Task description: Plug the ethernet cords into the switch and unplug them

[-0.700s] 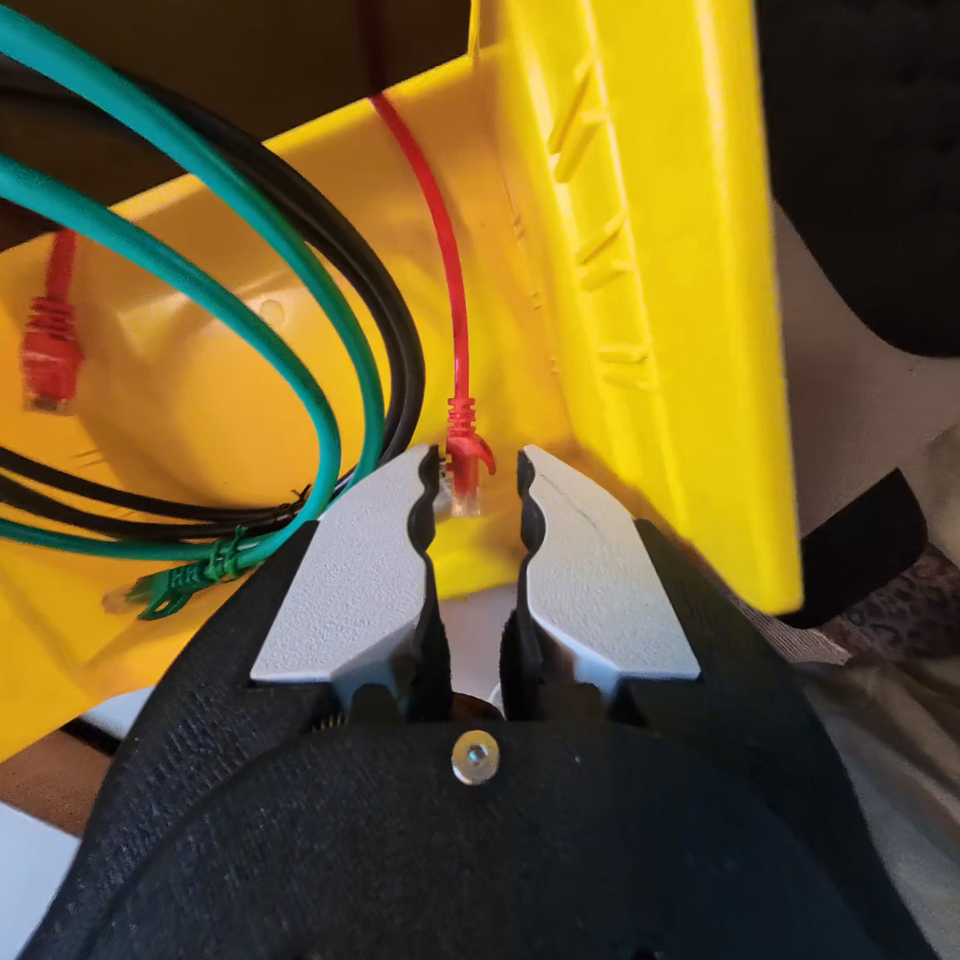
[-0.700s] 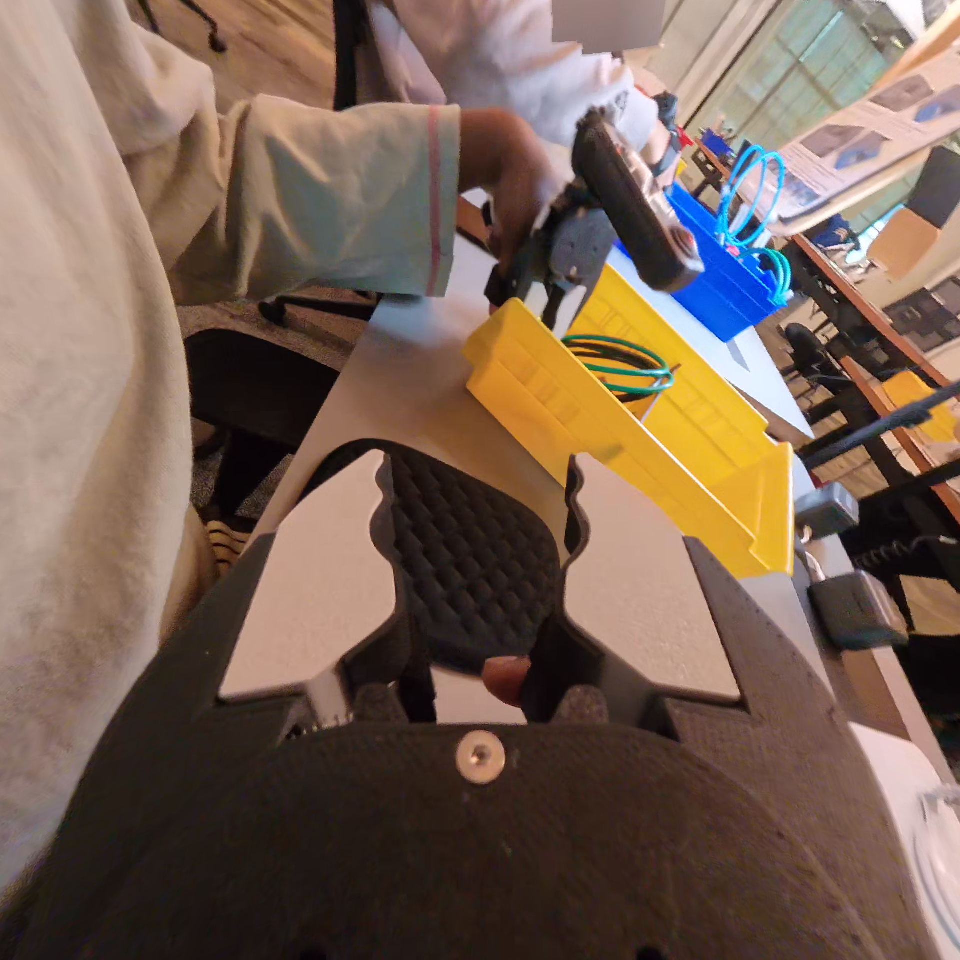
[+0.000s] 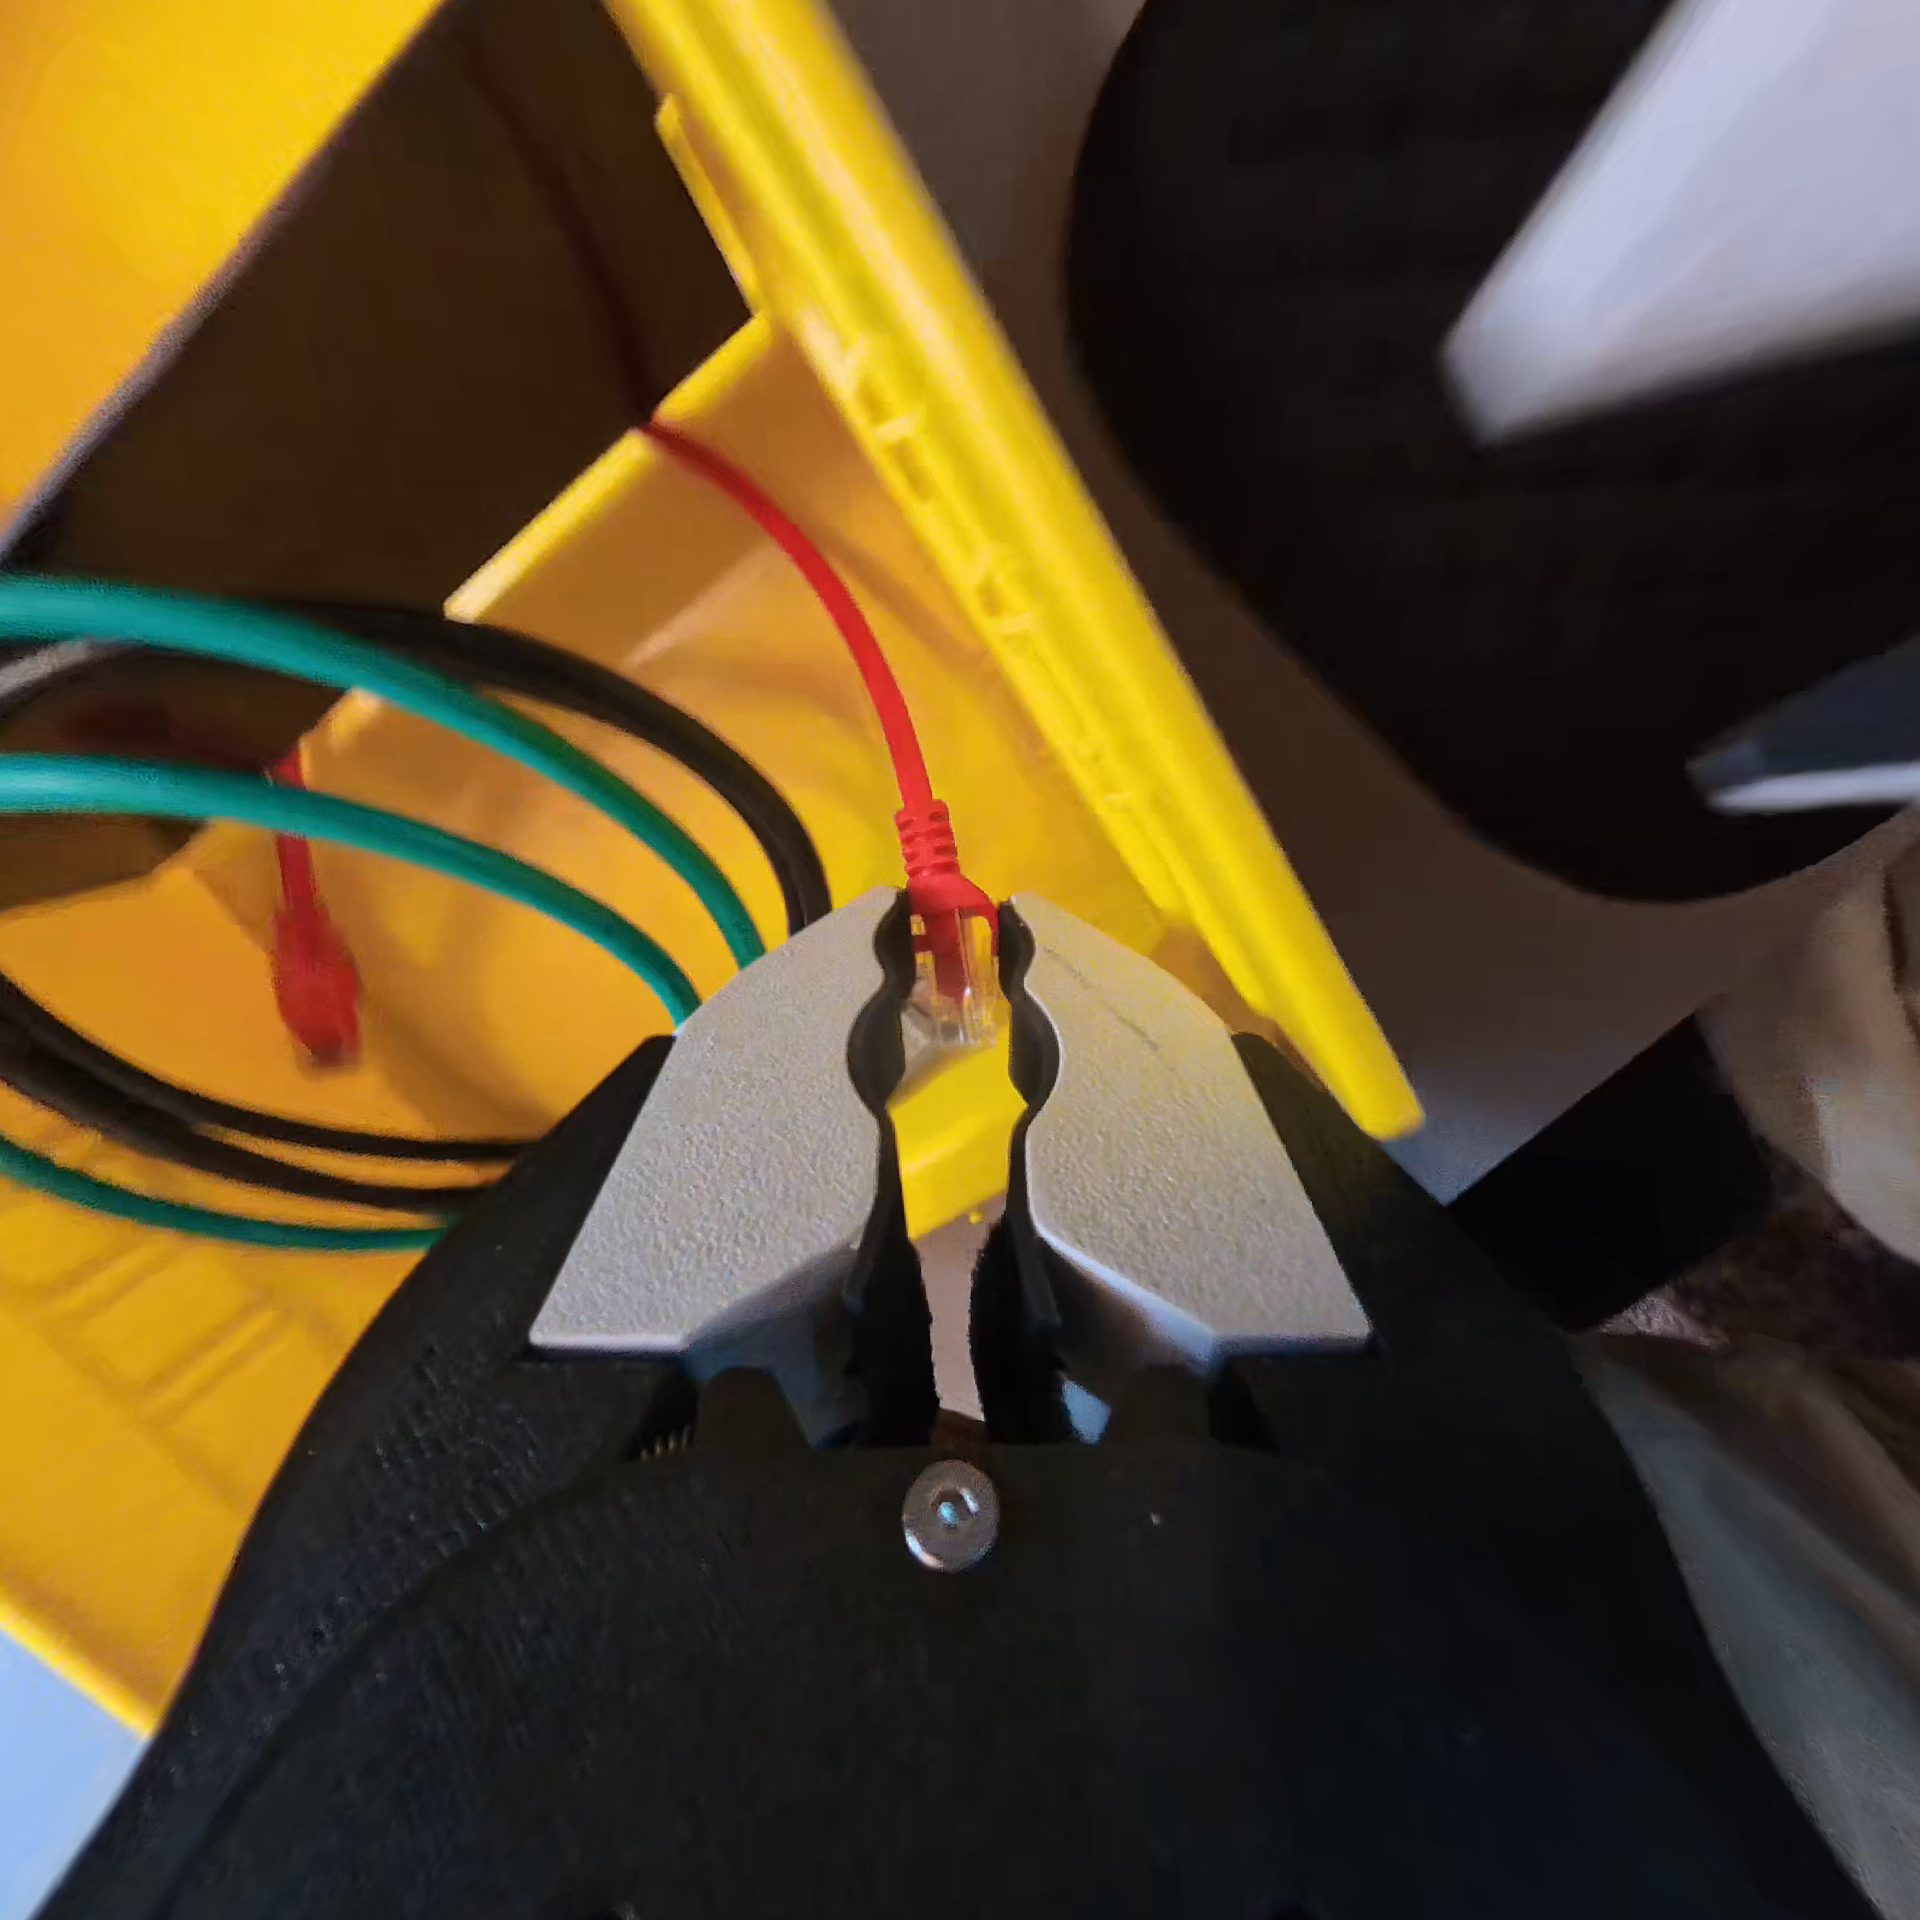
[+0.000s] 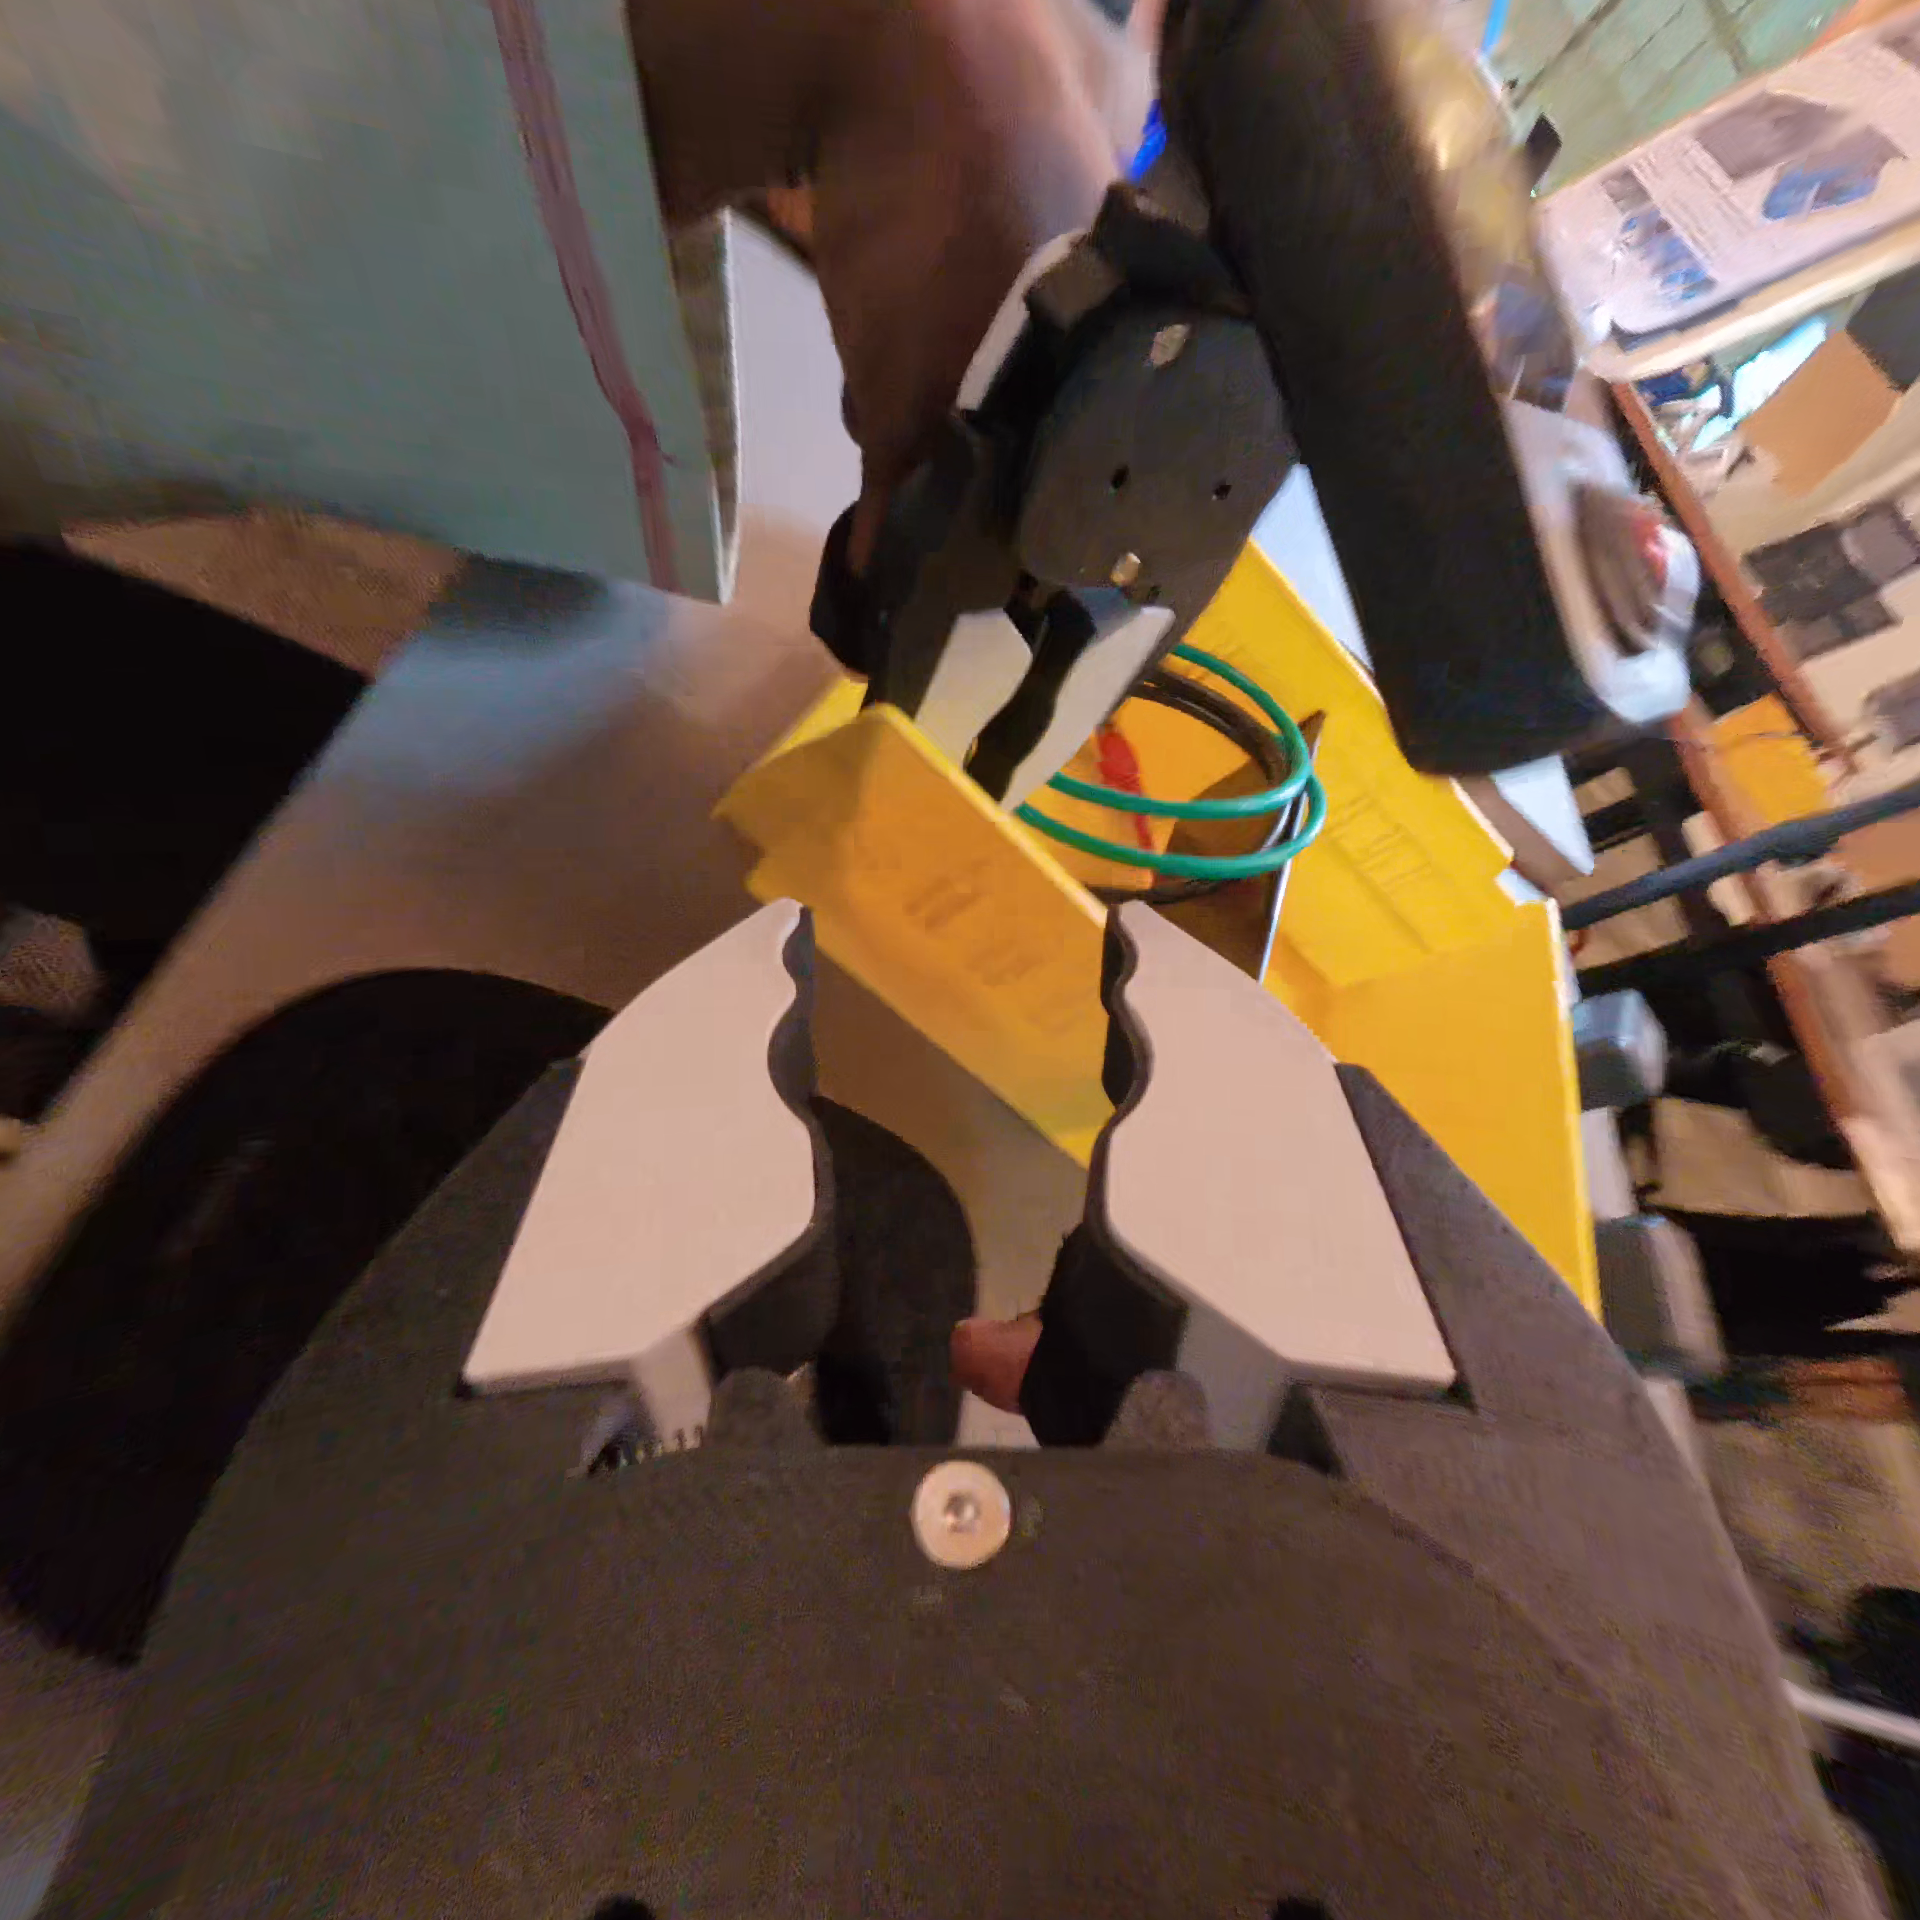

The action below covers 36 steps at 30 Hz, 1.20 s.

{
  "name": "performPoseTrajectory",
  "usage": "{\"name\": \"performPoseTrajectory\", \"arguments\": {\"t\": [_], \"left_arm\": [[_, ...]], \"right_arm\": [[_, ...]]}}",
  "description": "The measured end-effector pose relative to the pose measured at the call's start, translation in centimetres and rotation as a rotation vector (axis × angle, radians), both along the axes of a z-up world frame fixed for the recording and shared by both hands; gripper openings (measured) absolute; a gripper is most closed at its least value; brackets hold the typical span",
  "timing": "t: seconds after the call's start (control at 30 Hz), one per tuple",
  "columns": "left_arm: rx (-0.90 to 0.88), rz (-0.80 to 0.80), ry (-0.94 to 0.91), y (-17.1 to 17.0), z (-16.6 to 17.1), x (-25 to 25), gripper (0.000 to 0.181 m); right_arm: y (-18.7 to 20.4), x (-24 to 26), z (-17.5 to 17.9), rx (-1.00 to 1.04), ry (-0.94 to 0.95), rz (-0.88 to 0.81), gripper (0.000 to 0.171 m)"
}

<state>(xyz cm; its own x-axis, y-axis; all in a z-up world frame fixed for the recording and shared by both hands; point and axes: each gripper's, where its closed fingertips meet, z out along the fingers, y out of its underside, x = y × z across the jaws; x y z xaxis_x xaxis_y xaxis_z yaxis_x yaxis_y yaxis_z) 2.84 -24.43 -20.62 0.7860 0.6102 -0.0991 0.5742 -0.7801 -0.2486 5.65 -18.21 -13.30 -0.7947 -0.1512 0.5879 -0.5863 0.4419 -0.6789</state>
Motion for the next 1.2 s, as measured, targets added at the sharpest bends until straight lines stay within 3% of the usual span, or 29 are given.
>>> {"name": "performPoseTrajectory", "arguments": {"t": [0.03, 0.17, 0.23, 0.27, 0.47, 0.63, 0.7, 0.9, 1.2], "left_arm": [[0.023, -0.022, 0.022, 1.0, 0.1, -0.1, 0.015], [0.033, -0.026, 0.066, 2.3, 0.3, -0.8, 0.015], [0.058, -0.030, 0.076, 2.6, 0.3, -0.8, 0.015], [0.056, -0.016, 0.078, 2.3, 0.2, -0.8, 0.015], [0.095, 0.010, 0.139, 1.3, 0.3, -0.4, 0.014], [0.236, -0.150, 0.157, 4.4, 2.4, 1.8, 0.014], [0.192, -0.127, 0.191, 3.6, 3.1, 2.4, 0.014], [0.291, -0.015, 0.399, 1.6, 6.5, 1.7, 0.015], [0.770, 0.006, 0.895, 3.6, 17.5, 2.7, 0.016]], "right_arm": [[-0.4, 0.2, -0.5, 0.037, 0.056, 0.035, 0.052], [-1.6, 2.0, -1.7, 0.096, 0.203, 0.100, 0.051], [-2.0, 1.6, -1.7, 0.076, 0.221, 0.030, 0.038], [-1.8, 0.9, -1.7, 0.079, 0.200, -0.027, 0.028], [-1.0, 0.4, -1.3, 0.014, -0.020, -0.087, 0.016], [-0.7, -2.1, -1.1, -0.049, 0.007, -0.230, 0.012], [0.0, -3.6, -1.1, -0.047, 0.049, -0.281, 0.011], [1.2, -1.7, 0.5, -0.198, -0.173, -0.195, 0.047], [8.9, -0.2, 5.3, -0.448, -0.282, -0.205, 0.049]]}}
